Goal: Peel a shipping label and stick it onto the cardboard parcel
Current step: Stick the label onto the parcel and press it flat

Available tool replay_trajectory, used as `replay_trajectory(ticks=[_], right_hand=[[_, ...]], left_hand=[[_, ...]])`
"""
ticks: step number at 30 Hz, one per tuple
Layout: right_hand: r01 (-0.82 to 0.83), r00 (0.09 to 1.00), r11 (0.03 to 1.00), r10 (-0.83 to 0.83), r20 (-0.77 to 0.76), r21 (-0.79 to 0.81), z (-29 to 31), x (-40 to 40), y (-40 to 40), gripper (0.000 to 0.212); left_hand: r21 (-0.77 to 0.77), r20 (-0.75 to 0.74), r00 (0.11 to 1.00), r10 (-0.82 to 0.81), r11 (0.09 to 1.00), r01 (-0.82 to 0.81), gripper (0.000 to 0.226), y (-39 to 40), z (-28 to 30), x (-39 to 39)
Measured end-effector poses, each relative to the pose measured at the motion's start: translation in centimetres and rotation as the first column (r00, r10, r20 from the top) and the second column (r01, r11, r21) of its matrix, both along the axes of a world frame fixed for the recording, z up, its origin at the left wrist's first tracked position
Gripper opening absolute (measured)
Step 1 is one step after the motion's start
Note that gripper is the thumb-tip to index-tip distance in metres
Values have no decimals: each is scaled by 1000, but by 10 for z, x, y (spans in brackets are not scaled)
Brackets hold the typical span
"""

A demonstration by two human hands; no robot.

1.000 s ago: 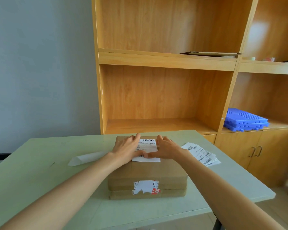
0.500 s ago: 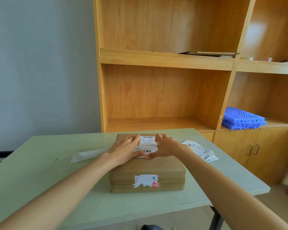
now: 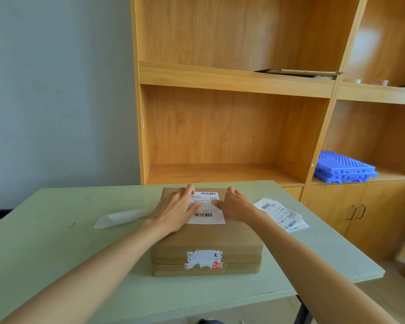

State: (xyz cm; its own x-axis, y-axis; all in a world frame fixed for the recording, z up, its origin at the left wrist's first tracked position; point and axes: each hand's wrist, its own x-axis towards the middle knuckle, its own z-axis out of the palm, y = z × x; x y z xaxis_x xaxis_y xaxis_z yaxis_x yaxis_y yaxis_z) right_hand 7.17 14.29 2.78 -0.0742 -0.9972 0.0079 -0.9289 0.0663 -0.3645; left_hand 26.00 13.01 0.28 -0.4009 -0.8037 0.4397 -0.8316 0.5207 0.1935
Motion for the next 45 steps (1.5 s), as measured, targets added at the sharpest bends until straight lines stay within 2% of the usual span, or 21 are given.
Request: replay_trajectory(ticks=[3, 7, 13, 22, 26, 33, 39, 43, 45], right_hand=[[73, 997, 992, -72, 13, -99, -9, 4, -5, 52], [157, 988, 978, -157, 6, -141, -14, 9, -18, 54], [224, 969, 962, -237, -73, -154, -12, 13, -35, 64], [240, 952, 965, -255, -170, -103, -12, 21, -49, 75], [216, 951, 966, -240, -196, -140, -15, 22, -45, 66], [211, 962, 963, -234, -137, -168, -16, 15, -42, 40], [192, 972, 968, -210, -105, -163, -16, 8, -41, 21], [168, 983, 969, -179, -44, -180, -17, 8, -36, 22], [154, 987, 970, -161, -21, -188, -17, 9, -32, 32]], left_hand=[[118, -136, 987, 84, 991, -68, 38, -12, -4, -8], [174, -208, 963, 173, 975, -138, 41, -33, -6, -14], [157, -139, 959, 249, 961, -227, 48, -57, -10, -18], [87, -40, 966, 254, 964, -250, 59, -63, -15, -20], [57, -41, 969, 242, 969, -240, 55, -57, -15, -20], [39, -94, 970, 223, 975, -220, 35, -54, -13, -20], [51, -126, 962, 240, 970, -236, 30, -57, -15, -18], [89, -91, 967, 238, 969, -230, 33, -58, -15, -17], [129, -83, 968, 238, 965, -227, 33, -57, -13, -17]])
